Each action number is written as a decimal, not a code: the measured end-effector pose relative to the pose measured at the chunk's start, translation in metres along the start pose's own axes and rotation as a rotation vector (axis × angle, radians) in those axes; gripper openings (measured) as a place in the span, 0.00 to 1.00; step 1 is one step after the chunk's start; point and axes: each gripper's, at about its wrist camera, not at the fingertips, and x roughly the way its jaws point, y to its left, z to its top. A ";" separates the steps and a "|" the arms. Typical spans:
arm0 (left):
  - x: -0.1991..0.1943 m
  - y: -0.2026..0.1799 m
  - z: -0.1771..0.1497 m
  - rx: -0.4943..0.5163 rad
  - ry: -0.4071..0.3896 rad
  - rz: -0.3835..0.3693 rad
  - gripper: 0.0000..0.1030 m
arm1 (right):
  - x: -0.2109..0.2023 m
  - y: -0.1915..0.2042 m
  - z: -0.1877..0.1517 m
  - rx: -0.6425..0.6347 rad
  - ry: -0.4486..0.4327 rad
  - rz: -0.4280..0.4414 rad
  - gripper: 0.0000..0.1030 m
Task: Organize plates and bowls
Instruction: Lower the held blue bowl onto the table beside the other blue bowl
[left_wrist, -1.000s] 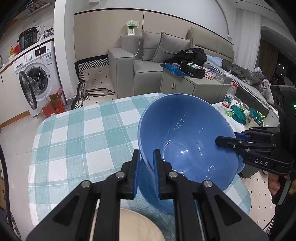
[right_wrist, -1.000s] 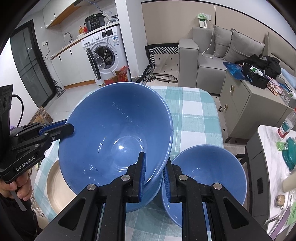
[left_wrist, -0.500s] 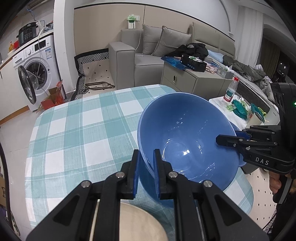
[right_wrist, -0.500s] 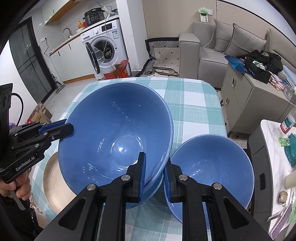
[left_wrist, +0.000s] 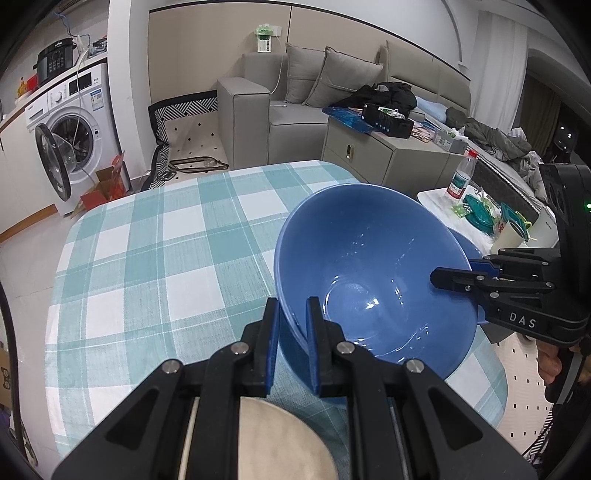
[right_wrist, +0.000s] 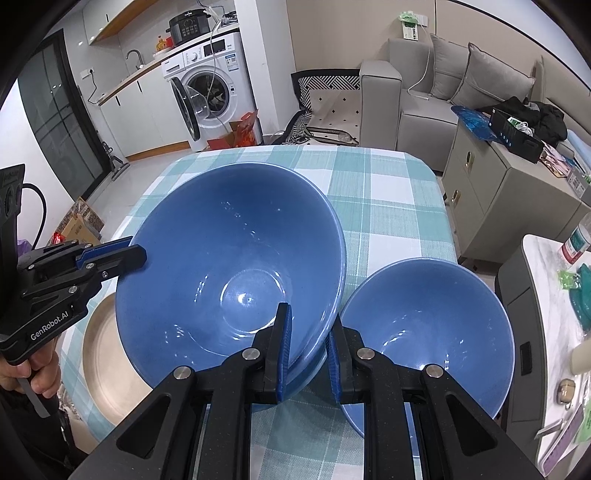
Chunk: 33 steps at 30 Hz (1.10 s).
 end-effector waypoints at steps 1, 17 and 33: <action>0.001 0.000 -0.001 0.001 0.002 0.000 0.11 | 0.001 0.000 0.000 -0.001 0.002 -0.002 0.17; 0.007 0.003 -0.010 0.002 0.016 0.001 0.11 | 0.010 0.004 -0.005 -0.018 0.029 -0.014 0.17; 0.013 0.002 -0.016 0.008 0.038 -0.001 0.11 | 0.020 0.008 -0.007 -0.035 0.051 -0.035 0.17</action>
